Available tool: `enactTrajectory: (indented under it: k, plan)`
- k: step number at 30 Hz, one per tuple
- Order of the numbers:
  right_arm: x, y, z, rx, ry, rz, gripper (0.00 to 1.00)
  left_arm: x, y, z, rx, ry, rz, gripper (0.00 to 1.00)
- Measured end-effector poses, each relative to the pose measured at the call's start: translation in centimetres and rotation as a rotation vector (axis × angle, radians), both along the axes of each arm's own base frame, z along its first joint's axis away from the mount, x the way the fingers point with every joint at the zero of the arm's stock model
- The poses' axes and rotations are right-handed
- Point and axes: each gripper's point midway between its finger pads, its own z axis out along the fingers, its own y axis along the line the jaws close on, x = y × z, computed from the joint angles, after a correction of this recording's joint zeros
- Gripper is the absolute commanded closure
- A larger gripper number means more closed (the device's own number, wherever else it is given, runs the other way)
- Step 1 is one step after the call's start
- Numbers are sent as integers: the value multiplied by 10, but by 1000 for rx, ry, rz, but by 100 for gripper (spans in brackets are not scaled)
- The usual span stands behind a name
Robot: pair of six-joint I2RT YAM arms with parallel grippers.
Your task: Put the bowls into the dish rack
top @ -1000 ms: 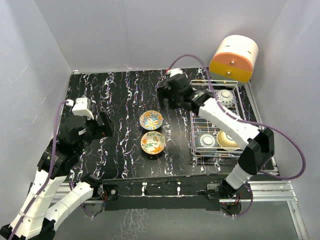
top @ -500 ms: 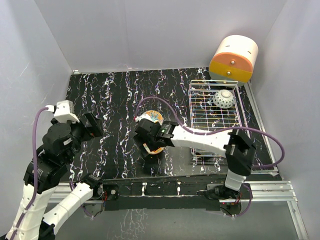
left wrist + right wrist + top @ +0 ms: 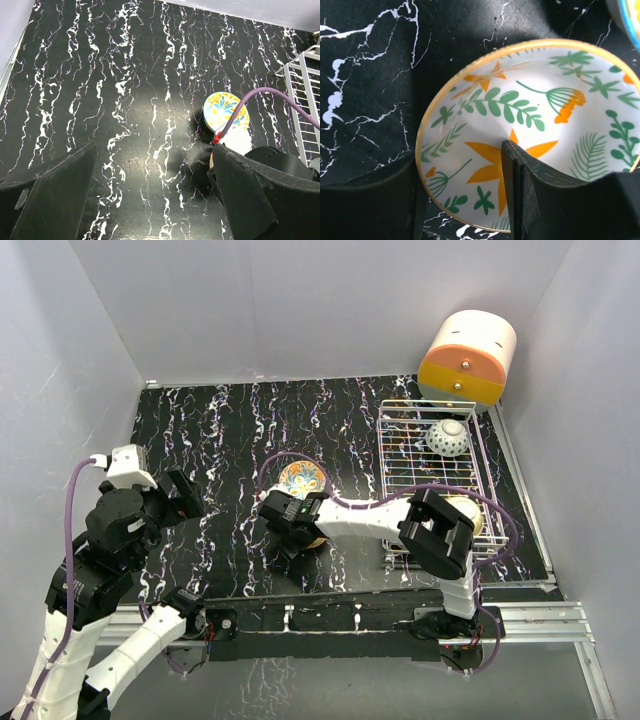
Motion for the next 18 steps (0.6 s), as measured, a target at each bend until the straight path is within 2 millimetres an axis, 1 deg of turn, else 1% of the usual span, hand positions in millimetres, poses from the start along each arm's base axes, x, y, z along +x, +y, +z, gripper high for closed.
enactTrajectory:
  k: [2, 5, 8, 11, 13, 18]
  plan:
    - [2, 1, -4, -8, -6, 11, 61, -1, 1, -1, 2, 2, 3, 3]
    - [4, 6, -3, 6, -25, 21, 72, -2, 2, -1, 3, 2, 4, 3]
    - [10, 10, 1, 18, -57, 30, 85, -3, 3, 0, -1, -4, 7, 3]
    - [18, 12, 10, 22, -96, 26, 89, -4, 3, 0, -4, -5, 8, 3]
    - [18, 11, 15, 27, -102, 22, 92, -4, 3, 0, -6, -5, 9, 3]
    - [14, 7, 19, 65, -87, 10, 92, -3, 3, 0, -10, -4, 10, 3]
